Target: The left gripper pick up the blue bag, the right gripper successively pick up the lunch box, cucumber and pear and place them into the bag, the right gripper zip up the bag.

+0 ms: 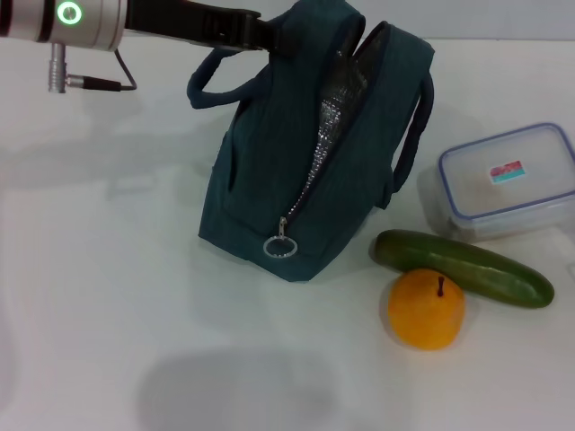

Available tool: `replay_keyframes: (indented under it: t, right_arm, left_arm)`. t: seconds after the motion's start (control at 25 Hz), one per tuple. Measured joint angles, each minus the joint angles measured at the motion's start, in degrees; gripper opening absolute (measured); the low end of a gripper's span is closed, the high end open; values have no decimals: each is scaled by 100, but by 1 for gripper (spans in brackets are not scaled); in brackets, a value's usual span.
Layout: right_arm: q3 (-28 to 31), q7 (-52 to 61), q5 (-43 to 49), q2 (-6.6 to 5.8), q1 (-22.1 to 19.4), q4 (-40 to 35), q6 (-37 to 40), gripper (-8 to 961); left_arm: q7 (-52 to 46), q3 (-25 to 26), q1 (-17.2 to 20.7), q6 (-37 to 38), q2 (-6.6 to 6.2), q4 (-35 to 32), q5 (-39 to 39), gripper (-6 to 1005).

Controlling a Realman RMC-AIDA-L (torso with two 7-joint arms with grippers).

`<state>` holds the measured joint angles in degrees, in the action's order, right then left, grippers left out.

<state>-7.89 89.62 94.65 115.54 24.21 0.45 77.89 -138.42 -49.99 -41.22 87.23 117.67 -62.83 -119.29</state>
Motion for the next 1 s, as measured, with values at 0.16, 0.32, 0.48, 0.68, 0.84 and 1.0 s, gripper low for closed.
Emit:
replay_keyframes:
  t: [0.16, 0.32, 0.48, 0.68, 0.84, 1.0]
  right_arm:
    - [22, 0, -20, -3, -18, -52, -89, 94]
    - [-13, 11, 5, -10, -32, -56, -256, 94]
    - [-78, 16, 33, 1, -34, -24, -458, 95]
    - [-183, 5, 14, 16, -41, 9, -670, 94]
    - [-312, 6, 13, 7, -33, 8, -699, 95]
    - [-336, 15, 48, 14, -56, 15, -746, 105]
  left_arm:
    - [2, 3, 18, -5, 7, 0, 0, 53]
    - [2, 5, 27, -6, 14, 0, 3, 53]
    - [1, -1, 36, -6, 38, 4, 19, 54]
    - [11, -22, 39, -6, 57, 74, 35, 54]
    - [109, 6, 1, -5, 60, 280, 43, 54]
    - [131, 10, -7, -5, 57, 304, 44, 53]
